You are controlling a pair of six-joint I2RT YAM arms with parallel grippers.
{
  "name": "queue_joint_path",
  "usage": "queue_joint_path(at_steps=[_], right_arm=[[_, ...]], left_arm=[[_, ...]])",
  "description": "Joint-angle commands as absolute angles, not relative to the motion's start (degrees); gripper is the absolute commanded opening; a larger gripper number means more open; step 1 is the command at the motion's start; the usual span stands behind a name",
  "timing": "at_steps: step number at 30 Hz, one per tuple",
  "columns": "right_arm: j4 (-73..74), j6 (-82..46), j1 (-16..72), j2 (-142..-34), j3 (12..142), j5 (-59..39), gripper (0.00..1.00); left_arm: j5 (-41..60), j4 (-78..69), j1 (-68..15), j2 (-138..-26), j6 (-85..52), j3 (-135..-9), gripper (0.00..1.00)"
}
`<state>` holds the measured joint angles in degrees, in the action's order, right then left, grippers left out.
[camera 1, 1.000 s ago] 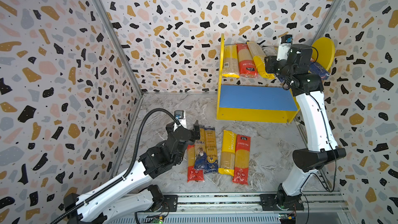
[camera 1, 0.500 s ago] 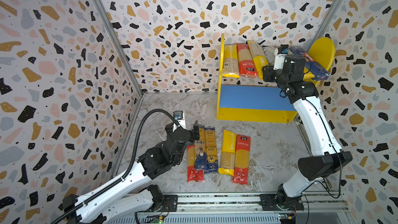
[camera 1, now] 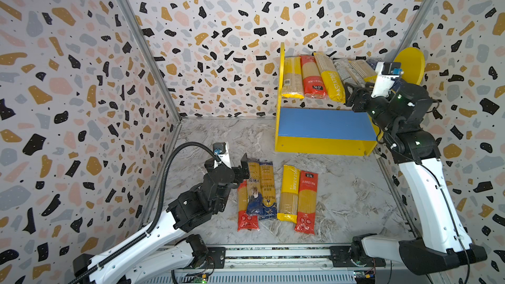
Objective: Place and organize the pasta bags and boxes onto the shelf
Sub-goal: 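Open the right gripper and draw it back from the shelf, then lower the right gripper over the red-labelled bag on the table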
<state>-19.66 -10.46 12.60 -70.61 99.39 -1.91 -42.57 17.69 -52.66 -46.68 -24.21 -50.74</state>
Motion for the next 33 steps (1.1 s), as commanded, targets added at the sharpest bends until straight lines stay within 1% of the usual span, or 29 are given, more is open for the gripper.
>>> queue_joint_path(at_steps=[1, 3, 9, 12, 17, 22, 25, 29, 33], right_arm=[[-20.54, -12.96, 13.97, -66.15, 95.24, -1.90, 0.78], [-20.48, -13.87, 16.68, -62.55, 89.39, -0.55, 0.78], [-23.31, -17.56, 30.94, -50.45, 70.24, 9.99, 0.78], [-24.68, -22.10, 36.09, -44.63, 62.67, 11.47, 0.78], [-26.78, -28.26, 44.50, -39.20, 53.30, 16.53, 0.78], [-26.07, -32.48, 49.53, -39.62, 45.41, 17.03, 0.78], [-25.42, -33.82, 52.27, -41.53, 41.64, 19.94, 0.78], [-22.07, -33.84, 52.72, -44.44, 37.23, 18.99, 0.78], [-19.02, -33.58, 52.72, -48.10, 35.02, 18.07, 0.78]], left_arm=[[-43.11, 14.90, -52.41, -46.34, -25.58, -48.09, 0.95], [-42.54, 13.38, -52.39, -47.03, -26.73, -46.10, 0.95], [-39.22, 9.73, -52.42, -50.48, -31.20, -40.60, 0.95], [-37.91, 7.80, -52.42, -50.95, -33.46, -37.45, 0.94], [-37.42, 6.72, -52.50, -52.05, -36.14, -34.32, 0.93], [-37.88, 7.91, -52.55, -54.08, -37.89, -33.11, 0.93], [-38.22, 7.39, -52.59, -54.85, -38.87, -31.57, 0.93], [-39.17, 6.31, -52.60, -57.82, -39.43, -30.73, 0.93], [-39.24, 6.37, -52.62, -64.68, -38.24, -33.13, 0.94]])
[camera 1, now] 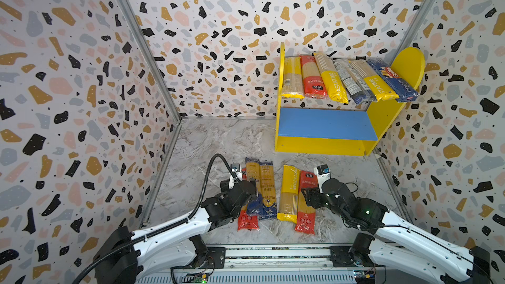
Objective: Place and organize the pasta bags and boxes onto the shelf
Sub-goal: 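Lower the right gripper over the red-labelled bag on the table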
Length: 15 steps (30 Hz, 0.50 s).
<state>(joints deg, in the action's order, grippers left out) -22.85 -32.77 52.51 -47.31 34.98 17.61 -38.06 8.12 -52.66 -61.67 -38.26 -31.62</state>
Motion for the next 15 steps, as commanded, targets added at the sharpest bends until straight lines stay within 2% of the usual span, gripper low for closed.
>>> queue_joint_path(at_steps=[1, 6, 15], right_arm=[[-18.34, -33.57, 52.71, -48.91, 34.70, 17.92, 0.78], [-16.00, -33.51, 52.62, -53.32, 34.59, 16.55, 0.81], [-15.32, -32.63, 52.47, -62.79, 38.58, 15.51, 0.86]], left_arm=[[-39.16, 6.20, -52.57, -66.47, -38.23, -33.54, 0.94], [-38.35, 3.69, -52.59, -71.79, -39.52, -32.68, 0.94], [-38.56, 3.84, -52.57, -71.25, -40.51, -30.66, 0.94]])
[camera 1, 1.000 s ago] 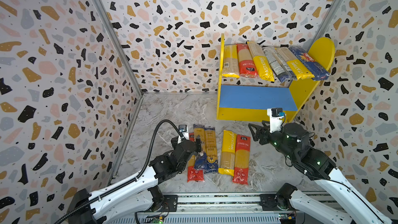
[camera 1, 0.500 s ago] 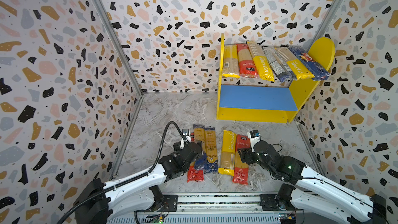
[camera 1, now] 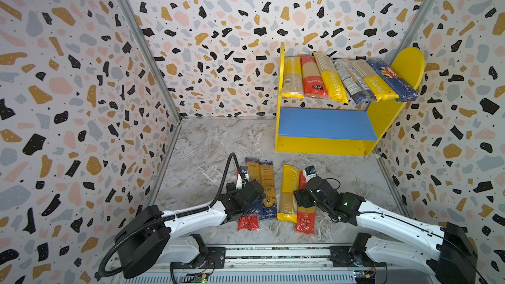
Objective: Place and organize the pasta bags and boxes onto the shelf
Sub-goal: 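Lower the right gripper over the red-labelled bag on the table, then grasp the red-labelled spaghetti bag with the right gripper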
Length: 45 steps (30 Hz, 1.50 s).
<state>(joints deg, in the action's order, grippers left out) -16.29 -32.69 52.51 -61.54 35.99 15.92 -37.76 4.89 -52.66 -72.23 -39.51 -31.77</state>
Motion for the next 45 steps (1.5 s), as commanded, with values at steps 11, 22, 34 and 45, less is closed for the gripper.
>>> queue_joint_path(at_steps=[11, 22, 34, 45], right_arm=[[-15.32, -38.29, 54.64, -70.84, 41.40, 14.13, 0.93], [-37.95, -55.89, 61.45, -74.28, 43.81, 23.29, 0.94], [-35.87, -63.17, 63.72, -70.46, 35.44, 16.97, 0.94], [-26.90, -64.91, 63.73, -76.35, 33.37, 10.27, 0.93]], left_arm=[[-35.17, 1.76, -52.58, -63.48, -43.04, -23.64, 0.94], [-34.11, 0.42, -52.63, -58.99, -42.24, -20.98, 0.94], [-33.40, 0.75, -52.58, -59.68, -39.11, -24.86, 0.94], [-34.56, 3.51, -52.56, -56.92, -38.76, -25.49, 0.94]])
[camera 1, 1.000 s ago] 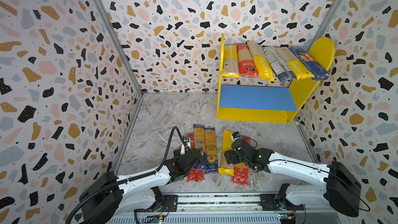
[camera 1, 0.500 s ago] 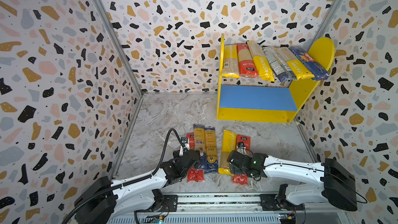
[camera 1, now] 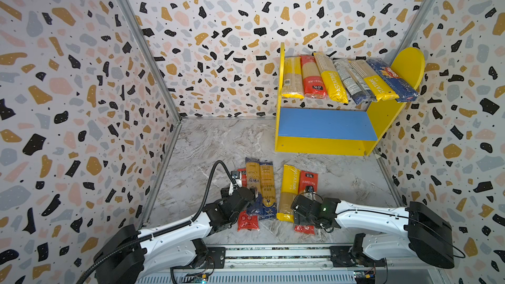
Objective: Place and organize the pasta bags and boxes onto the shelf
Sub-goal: 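Grasp the red-labelled spaghetti bag with the right gripper, then lift the red-labelled bag upright with the right gripper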
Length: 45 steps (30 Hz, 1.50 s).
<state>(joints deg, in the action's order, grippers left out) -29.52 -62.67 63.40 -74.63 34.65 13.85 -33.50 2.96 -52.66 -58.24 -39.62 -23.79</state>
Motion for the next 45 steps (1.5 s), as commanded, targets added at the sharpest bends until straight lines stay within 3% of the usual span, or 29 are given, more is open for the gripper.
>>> queue_joint_path(at_steps=[1, 5, 11, 16, 26, 35, 45], right_arm=[[-26.89, -65.59, 63.72, -76.82, 33.02, 10.11, 0.93], [-26.89, -67.55, 63.72, -77.42, 31.10, 9.37, 0.87], [-25.53, -68.70, 63.72, -78.33, 28.63, 7.68, 0.51], [-25.17, -67.78, 63.73, -75.08, 28.86, 9.13, 0.38], [-26.88, -61.16, 63.05, -62.31, 31.64, 14.22, 0.28], [-23.95, -56.59, 61.34, -53.35, 30.98, 14.72, 0.26], [-19.34, -53.26, 55.91, -47.41, 27.35, 8.77, 0.24]], left_arm=[[-34.69, 3.77, -52.60, -56.70, -38.73, -25.55, 0.94], [-34.80, 4.37, -52.63, -56.34, -38.18, -26.04, 0.94], [-35.31, 6.68, -52.62, -55.33, -37.31, -27.41, 0.94], [-36.84, 9.31, -52.65, -52.72, -37.08, -28.01, 0.94], [-40.28, 12.03, -52.55, -49.64, -35.36, -29.78, 0.95], [-42.27, 13.01, -52.56, -50.41, -33.84, -33.02, 0.95], [-42.54, 12.79, -52.55, -52.91, -33.54, -34.89, 0.95]])
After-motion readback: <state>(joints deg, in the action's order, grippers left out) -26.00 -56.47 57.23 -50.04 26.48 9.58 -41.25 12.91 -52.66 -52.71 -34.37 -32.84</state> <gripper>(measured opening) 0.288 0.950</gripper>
